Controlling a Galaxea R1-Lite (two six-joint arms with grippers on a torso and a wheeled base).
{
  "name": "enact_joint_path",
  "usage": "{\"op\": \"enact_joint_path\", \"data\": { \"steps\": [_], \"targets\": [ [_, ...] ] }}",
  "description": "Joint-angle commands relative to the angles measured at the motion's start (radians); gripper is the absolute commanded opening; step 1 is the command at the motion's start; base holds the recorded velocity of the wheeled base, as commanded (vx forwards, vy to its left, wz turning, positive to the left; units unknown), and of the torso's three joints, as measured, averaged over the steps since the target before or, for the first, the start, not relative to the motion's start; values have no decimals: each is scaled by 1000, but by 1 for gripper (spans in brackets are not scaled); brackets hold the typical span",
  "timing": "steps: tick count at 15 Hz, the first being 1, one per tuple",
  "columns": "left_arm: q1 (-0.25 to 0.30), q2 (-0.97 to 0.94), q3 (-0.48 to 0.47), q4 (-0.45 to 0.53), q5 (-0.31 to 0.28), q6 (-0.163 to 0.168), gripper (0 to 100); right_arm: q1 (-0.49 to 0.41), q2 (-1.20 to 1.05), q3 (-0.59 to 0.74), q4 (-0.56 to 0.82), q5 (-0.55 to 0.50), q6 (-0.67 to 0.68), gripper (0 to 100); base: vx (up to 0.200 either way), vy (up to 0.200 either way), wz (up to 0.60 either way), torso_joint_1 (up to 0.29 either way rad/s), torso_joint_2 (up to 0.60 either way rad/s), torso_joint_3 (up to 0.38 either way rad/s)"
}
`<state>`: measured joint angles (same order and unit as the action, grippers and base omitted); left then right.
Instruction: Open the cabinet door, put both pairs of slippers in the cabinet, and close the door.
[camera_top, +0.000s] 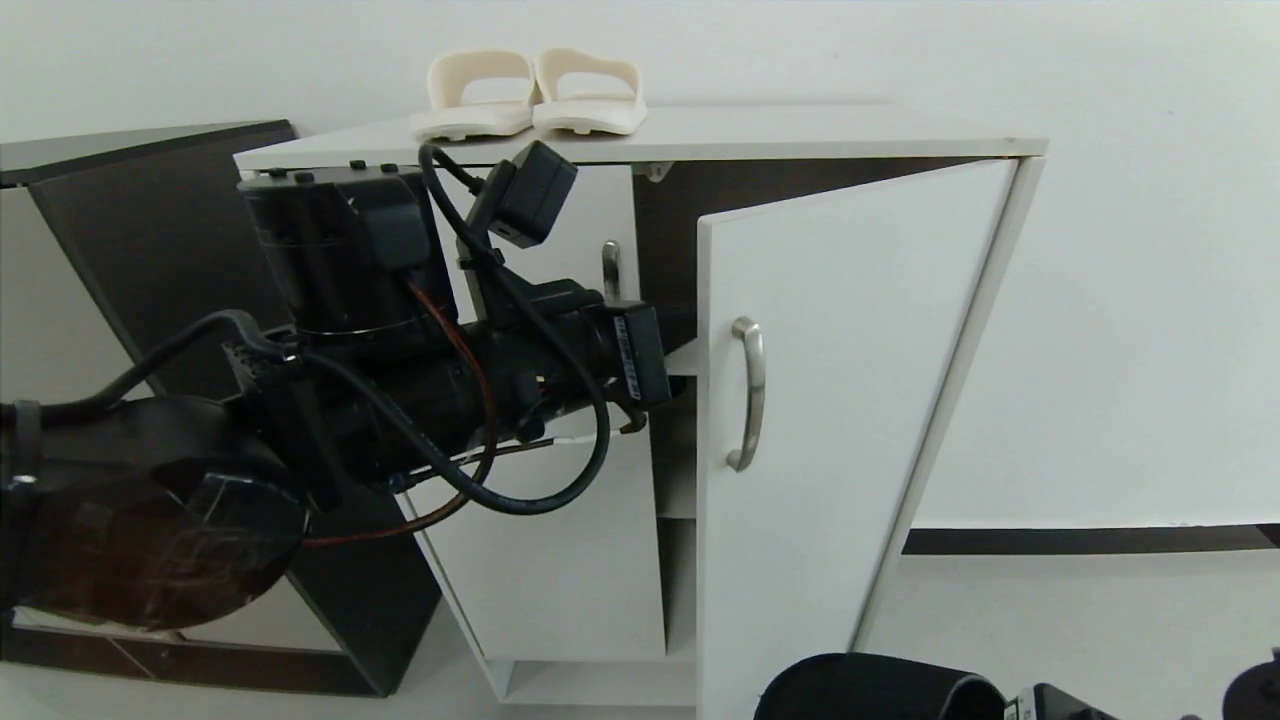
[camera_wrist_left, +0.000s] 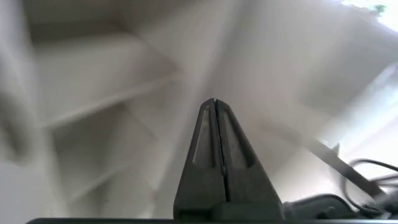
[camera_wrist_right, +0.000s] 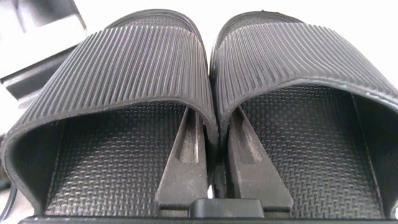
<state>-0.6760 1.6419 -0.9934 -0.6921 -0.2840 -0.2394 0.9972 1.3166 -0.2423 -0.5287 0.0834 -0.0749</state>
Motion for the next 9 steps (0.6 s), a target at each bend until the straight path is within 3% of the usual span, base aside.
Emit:
{"op": "enact_joint_path", "data": {
  "steps": [1,4,5,9],
  "targets": [
    [-57,-4,35,-26,0,2,0,23,7,12,-2,2,-14,0,-200,0,0,-2,-2,7],
    [-197,-4,45,-53,14,12,0,61,-30,60,-8,10,-77,0,-200,0,0,4,2,2],
    [-221,3,45,-53,19,31,0,66,-33,60,-8,12,-79,0,-200,0,0,-7,2,7],
    [-186,7,48,-58,25,37,0,69,-13,29,-22,7,-54,0,-200,0,0,0,2,1]
  ]
}}
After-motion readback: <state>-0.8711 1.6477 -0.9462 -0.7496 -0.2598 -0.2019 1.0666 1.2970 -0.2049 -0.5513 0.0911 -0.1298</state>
